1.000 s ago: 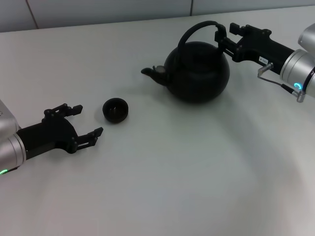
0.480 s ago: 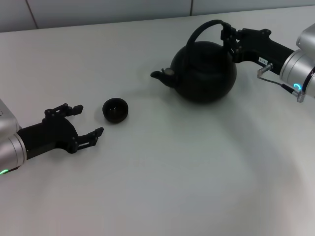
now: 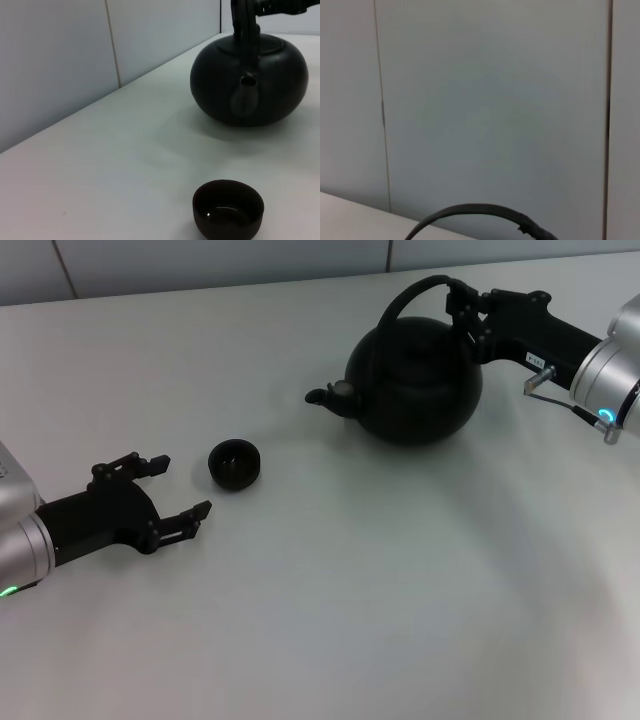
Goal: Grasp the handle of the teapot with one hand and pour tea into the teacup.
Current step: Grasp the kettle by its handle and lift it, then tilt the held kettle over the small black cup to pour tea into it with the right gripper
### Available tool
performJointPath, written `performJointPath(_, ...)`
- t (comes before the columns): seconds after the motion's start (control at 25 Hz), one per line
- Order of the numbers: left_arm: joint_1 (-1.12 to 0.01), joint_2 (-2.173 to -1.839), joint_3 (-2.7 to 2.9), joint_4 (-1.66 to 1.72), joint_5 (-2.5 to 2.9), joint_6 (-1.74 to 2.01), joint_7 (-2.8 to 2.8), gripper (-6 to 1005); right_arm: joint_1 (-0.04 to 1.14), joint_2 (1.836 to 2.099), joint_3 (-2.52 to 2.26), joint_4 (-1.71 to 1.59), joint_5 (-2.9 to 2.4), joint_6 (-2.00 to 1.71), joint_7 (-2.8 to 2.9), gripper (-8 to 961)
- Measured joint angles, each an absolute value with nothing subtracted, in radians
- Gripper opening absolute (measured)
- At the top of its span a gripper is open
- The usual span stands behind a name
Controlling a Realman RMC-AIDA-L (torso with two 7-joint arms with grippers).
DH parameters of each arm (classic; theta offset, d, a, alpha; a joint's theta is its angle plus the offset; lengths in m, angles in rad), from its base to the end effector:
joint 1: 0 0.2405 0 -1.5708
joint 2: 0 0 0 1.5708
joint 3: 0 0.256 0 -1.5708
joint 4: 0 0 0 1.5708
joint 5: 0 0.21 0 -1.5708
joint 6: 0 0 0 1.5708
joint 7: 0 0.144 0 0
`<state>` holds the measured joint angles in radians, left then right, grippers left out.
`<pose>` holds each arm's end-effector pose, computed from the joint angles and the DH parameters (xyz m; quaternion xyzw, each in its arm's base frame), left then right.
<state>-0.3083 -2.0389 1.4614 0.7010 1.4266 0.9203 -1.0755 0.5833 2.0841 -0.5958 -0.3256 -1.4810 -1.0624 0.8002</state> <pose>-0.2975 0.3208 -0.0534 -0.9462 -0.1360 -0.1197 0.2681 0.2936 0.3854 -0.0027 -0.8327 0.2085 0.2725 0.4346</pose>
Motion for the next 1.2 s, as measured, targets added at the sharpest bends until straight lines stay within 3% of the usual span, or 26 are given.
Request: performJointPath(1.2,-0.304,-2.037,1.467,0.735,1.427,0.95,-1.101,798,0.676,2.086,-0.753,-0.404,-1.477,-1.033,0.735,101)
